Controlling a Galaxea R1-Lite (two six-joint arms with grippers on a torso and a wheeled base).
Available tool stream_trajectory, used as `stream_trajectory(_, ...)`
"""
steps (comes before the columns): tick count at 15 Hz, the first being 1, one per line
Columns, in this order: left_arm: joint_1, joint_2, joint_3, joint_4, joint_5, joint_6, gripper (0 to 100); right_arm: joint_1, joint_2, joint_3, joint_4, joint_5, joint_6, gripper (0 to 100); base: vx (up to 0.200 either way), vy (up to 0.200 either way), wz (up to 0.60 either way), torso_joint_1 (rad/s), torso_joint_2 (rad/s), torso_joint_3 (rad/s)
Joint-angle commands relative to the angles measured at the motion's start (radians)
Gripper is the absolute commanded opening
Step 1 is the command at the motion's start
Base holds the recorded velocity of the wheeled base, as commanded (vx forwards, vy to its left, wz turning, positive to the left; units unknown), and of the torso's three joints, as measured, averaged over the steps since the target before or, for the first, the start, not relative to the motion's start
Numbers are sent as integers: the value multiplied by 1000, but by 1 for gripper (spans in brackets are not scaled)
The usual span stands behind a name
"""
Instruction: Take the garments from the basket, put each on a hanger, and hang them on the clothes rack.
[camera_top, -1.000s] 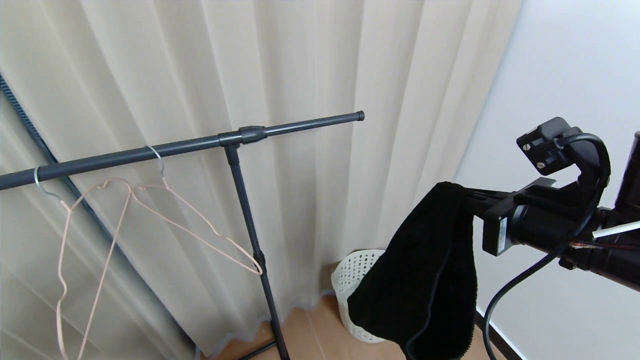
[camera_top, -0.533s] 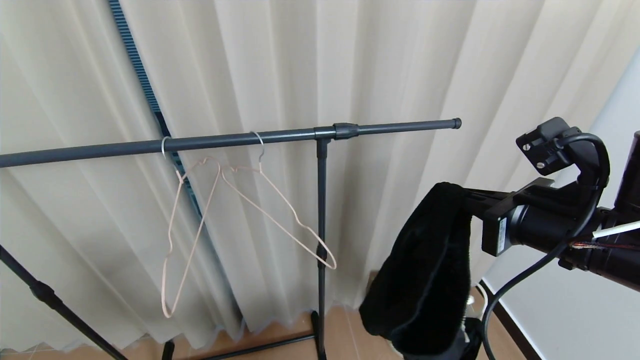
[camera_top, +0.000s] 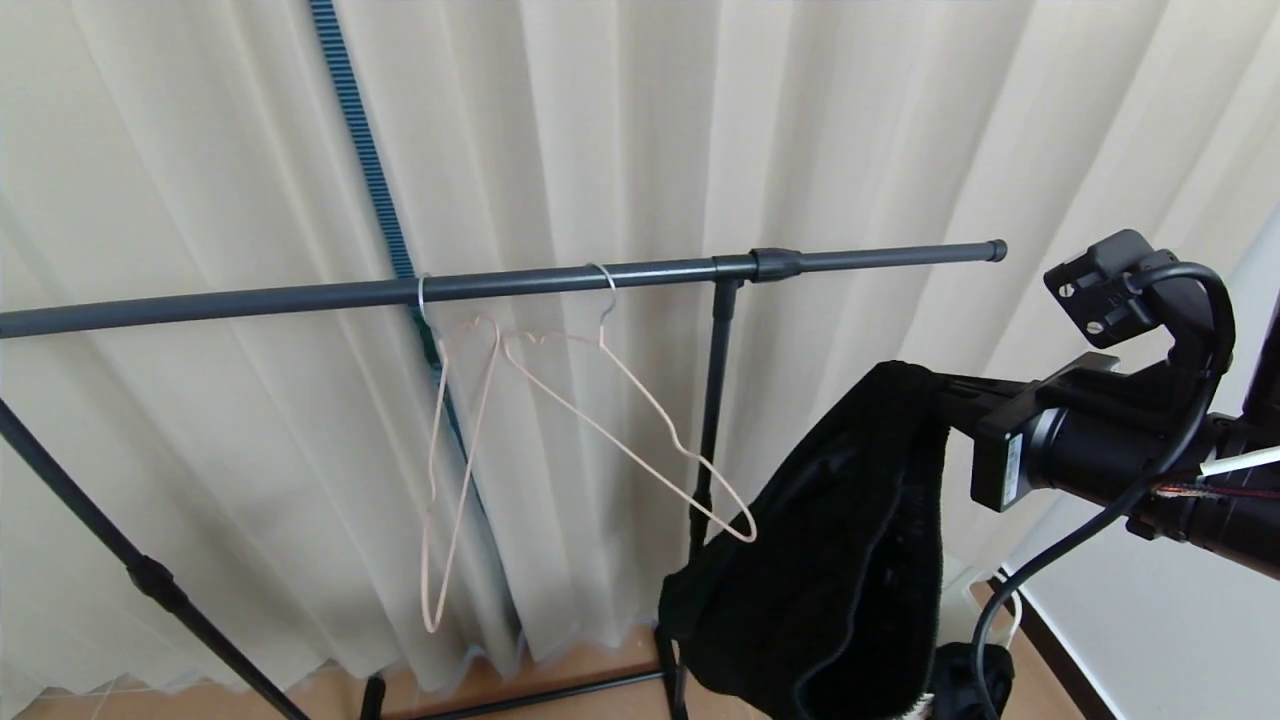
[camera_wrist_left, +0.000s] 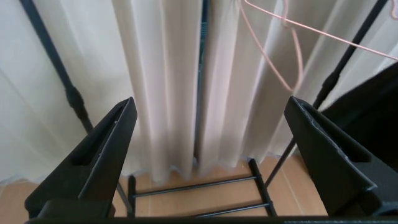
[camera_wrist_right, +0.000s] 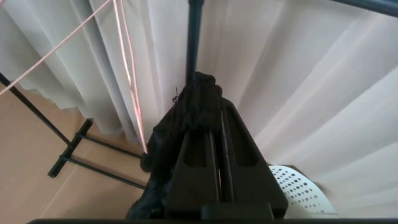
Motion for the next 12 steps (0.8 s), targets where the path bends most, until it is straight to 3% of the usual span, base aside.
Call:
stream_trajectory(1, 0, 1, 0, 0, 0, -1, 100, -1, 1, 1, -1, 0, -1, 0, -200, 0, 0, 7, 7, 7)
stream_trajectory(12, 1, 1, 0, 0, 0, -1, 100, 1, 1, 4, -1, 0, -1, 0, -200, 0, 0, 2, 3, 2)
